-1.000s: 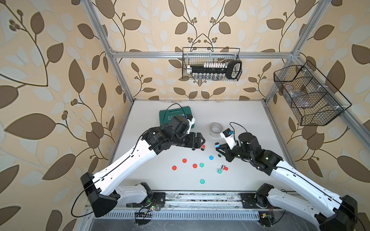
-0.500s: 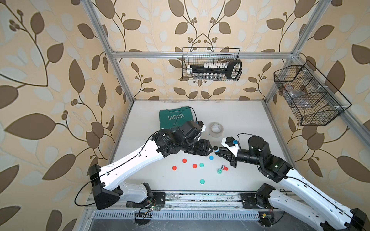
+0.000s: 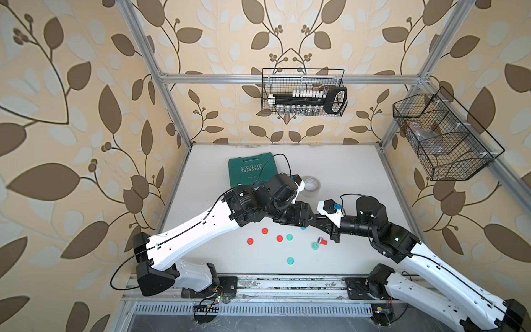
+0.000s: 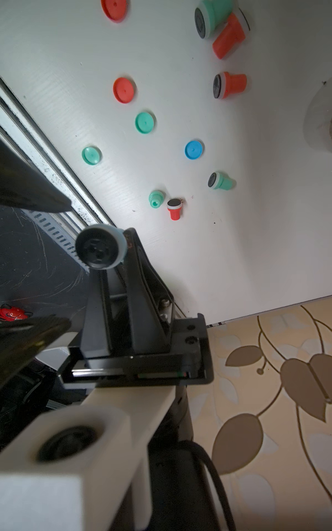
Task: Close the stamp cap
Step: Pick up the stamp from the center of the board.
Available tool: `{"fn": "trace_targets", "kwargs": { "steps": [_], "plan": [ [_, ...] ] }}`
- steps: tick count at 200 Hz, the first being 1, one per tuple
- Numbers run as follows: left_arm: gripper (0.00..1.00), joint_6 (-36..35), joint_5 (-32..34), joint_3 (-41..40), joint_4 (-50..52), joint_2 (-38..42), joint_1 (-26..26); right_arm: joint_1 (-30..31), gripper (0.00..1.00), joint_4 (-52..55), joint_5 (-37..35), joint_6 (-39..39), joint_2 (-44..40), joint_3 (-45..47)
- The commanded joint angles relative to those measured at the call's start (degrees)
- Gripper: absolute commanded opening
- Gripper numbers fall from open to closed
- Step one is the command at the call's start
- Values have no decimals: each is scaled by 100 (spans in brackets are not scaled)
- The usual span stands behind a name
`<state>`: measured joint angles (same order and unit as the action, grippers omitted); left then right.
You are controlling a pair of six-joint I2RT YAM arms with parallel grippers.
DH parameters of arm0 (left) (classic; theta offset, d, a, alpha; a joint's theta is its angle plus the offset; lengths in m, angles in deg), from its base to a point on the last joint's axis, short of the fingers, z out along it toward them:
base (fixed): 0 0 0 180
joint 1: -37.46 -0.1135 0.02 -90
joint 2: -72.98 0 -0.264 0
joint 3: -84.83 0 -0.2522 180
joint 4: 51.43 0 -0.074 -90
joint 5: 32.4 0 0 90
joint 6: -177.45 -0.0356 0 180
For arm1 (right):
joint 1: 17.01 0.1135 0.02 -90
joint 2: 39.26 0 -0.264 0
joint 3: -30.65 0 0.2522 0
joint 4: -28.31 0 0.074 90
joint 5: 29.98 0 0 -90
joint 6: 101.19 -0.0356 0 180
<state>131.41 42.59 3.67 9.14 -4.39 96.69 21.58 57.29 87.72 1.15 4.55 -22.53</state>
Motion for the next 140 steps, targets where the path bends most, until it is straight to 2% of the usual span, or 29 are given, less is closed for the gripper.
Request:
{"fn": "trace_targets", "kwargs": {
  "steps": [1,29,68,140],
  "plan": [
    [57,7,-86,272,-121,-100,107,35,4,-52,153,94,-122,58],
    [53,20,-19,297,-113,-135,142,35,4,-96,126,100,-261,109],
    [52,94,189,274,-99,-38,151,35,3,-140,216,120,-386,188],
    [50,181,103,301,-102,-154,151,70,3,-274,368,89,-378,242]
  ]
}}
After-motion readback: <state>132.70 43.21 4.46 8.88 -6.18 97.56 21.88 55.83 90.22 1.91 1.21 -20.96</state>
